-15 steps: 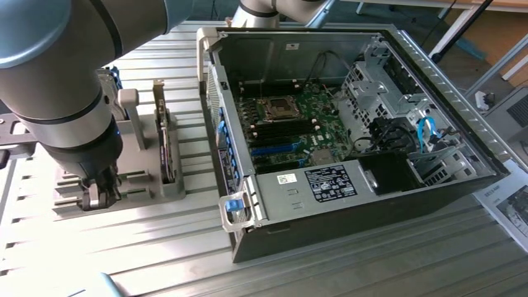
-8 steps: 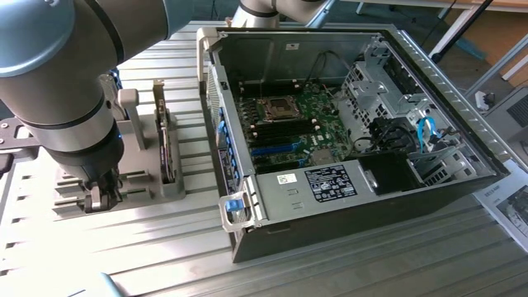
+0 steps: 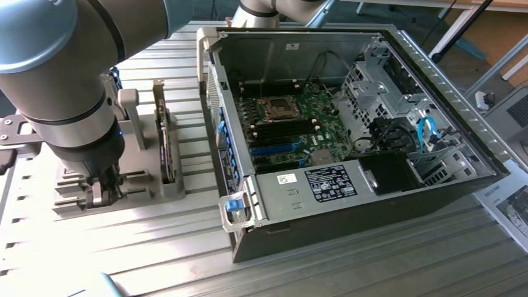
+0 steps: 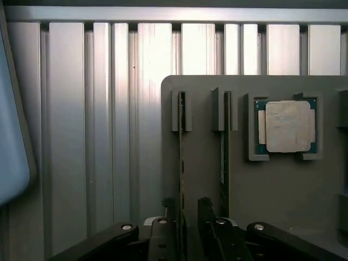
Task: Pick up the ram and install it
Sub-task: 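Pick up the ram and move it above insertion slot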
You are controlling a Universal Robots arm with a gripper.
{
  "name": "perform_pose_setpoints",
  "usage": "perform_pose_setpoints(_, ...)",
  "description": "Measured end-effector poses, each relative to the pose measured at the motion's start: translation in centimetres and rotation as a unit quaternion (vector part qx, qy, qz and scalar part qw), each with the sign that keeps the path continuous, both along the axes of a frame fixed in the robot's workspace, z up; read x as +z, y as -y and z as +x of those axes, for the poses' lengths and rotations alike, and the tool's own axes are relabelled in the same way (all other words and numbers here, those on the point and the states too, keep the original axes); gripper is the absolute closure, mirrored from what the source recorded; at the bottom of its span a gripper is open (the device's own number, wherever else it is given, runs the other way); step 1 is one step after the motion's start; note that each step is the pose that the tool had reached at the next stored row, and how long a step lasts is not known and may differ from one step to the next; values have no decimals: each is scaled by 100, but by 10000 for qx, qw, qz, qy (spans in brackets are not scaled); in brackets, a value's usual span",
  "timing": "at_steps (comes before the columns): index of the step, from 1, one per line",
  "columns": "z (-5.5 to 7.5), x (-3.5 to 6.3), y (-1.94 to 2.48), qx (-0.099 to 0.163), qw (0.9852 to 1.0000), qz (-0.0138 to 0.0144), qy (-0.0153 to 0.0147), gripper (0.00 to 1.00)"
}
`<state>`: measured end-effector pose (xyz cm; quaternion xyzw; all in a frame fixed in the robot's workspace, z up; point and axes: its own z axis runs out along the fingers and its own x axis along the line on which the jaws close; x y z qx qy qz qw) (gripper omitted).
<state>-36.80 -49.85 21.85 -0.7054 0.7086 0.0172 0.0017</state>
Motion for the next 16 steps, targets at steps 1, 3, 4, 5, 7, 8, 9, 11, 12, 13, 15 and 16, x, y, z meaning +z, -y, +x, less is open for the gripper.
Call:
perform_pose_setpoints(1,0,-9,-7,0,10000,-1,-1,70)
perform_pose_setpoints(3,0,-11,-8,0,10000,-1,-1,70)
perform_pose_setpoints(4,0,-11,-8,0,10000,-1,-1,70)
perform_pose_setpoints(5,-1,-14,-9,0,10000,0,0,70)
perform_pose_setpoints(7,-11,-19,-5,0,10000,0,0,70)
perform_pose_setpoints(8,-20,-20,-2,0,10000,-1,-1,70)
perform_pose_setpoints(9,-25,-22,0,0,10000,0,-1,70)
perform_pose_setpoints(11,-30,-38,2,0,10000,0,0,70)
perform_pose_setpoints(12,-30,-53,3,0,10000,0,-1,70)
perform_pose_setpoints(13,-32,-70,4,-1,10000,-1,-1,70)
perform_pose_setpoints(15,-32,-72,4,0,10000,-1,-2,70)
perform_pose_setpoints(16,-31,-73,4,0,10000,-1,-1,70)
